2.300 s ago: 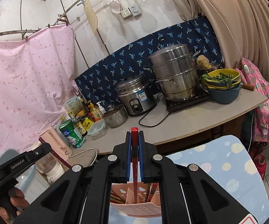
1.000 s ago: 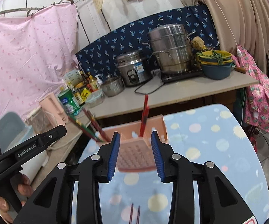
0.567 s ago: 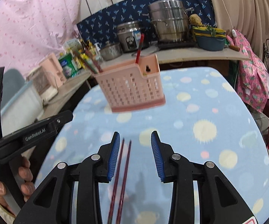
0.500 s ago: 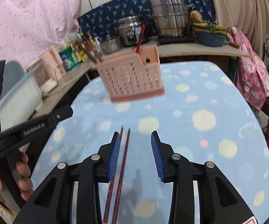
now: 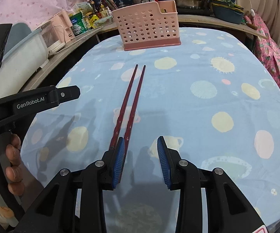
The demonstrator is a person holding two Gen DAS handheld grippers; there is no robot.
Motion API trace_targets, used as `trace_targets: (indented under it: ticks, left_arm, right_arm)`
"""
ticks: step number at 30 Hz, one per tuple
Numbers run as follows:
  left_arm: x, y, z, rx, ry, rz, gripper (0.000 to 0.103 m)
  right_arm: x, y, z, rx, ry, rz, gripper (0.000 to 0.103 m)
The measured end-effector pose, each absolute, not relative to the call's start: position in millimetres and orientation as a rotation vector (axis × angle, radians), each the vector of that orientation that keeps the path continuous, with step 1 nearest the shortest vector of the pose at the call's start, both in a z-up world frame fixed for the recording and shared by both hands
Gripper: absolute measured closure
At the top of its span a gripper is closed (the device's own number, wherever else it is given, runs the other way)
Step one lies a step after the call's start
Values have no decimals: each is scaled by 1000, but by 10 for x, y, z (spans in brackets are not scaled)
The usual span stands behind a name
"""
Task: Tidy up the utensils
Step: 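Move both open tools back to the last two red chopsticks, then grasp one red chopstick with the left tool while the right tool grasps the other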
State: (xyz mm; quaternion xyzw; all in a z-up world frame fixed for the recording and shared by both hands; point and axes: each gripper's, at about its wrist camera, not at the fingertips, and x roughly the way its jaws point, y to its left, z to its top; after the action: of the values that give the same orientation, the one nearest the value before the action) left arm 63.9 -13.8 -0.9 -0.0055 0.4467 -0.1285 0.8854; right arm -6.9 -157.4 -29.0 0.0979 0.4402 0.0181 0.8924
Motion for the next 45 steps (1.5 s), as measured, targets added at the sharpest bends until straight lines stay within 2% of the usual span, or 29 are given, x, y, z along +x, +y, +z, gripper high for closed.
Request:
trace_targets:
  ticks: [8, 16, 21, 23, 30, 33, 45]
  left_arm:
    - [575, -102, -94, -1, 954, -257, 55]
    - [539, -123, -155, 9, 972, -267, 55]
    - [523, -169, -169, 18, 976, -279, 53]
    - [520, -190, -174, 21, 978, -285, 53]
    - [461, -298, -192, 41, 989, -315, 52]
    - [408, -369, -209, 57, 993, -333, 47]
    - [242, -668, -390, 131, 1044, -403, 46]
  right_arm:
    - [-89, -1435, -366, 175, 929, 73, 72]
    - [-87, -1365, -423, 139, 948, 80, 86]
    - [-90, -1378, -446, 132, 953, 71, 87]
    - [-94, -1404, -457, 132, 954, 62, 94]
    - [-117, -1559, -458, 171, 946, 25, 96]
    - [-144, -1687, -458, 194, 941, -6, 96]
    - [-239, -1887, -453, 243, 934, -50, 96]
